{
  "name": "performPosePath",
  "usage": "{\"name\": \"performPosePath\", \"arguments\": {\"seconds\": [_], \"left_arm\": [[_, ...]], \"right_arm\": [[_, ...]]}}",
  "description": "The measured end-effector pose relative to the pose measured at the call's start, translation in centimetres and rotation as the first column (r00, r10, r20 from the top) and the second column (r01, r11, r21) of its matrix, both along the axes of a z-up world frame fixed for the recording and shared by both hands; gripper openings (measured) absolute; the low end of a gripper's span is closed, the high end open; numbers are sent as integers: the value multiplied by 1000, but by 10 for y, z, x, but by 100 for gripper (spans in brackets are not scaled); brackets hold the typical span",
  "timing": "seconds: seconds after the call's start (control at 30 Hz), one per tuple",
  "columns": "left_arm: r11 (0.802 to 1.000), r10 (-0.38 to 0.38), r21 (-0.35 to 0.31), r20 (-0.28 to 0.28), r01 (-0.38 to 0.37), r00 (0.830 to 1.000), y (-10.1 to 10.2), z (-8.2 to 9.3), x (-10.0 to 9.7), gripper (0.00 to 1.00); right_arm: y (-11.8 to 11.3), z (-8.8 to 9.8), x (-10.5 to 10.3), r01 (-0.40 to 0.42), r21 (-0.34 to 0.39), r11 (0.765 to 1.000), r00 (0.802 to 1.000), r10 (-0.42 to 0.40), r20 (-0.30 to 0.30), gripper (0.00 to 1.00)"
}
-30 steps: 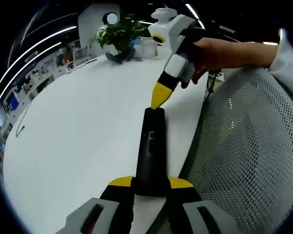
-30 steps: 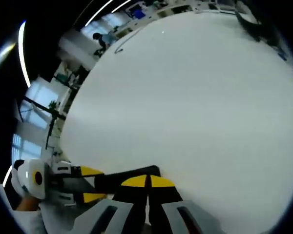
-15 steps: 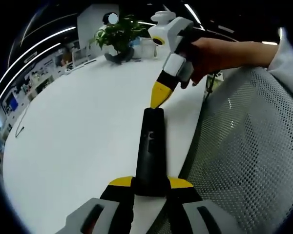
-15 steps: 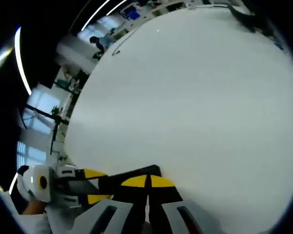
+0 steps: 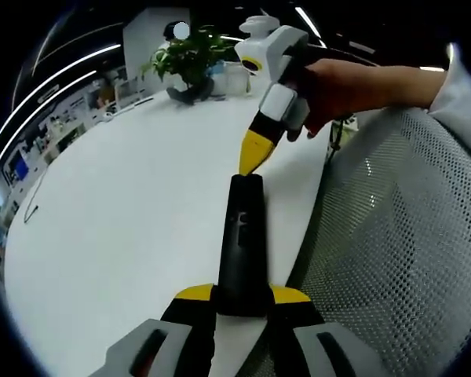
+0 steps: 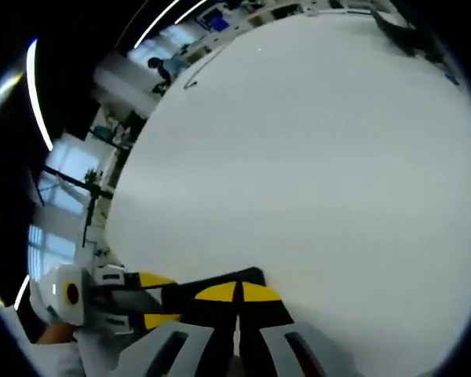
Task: Press the specified remote control buttons in sequence, fully releasing each button before pressing the next.
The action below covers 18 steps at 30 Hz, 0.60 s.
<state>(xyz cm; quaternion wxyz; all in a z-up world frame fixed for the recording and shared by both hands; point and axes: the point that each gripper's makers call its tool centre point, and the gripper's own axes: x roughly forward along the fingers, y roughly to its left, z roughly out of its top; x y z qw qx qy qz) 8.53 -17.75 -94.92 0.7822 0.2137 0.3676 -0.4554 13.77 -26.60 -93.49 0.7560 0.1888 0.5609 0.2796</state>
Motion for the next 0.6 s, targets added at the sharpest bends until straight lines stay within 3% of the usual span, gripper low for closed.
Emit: {"name": "performPosePath", "arguments": {"seconds": [0.6], "left_arm": [[1000,-2,0,0,2,1000,0,0,0,24]], "right_arm": [[8,-1,-4,-42,13,999,999,42,-9,0]]}}
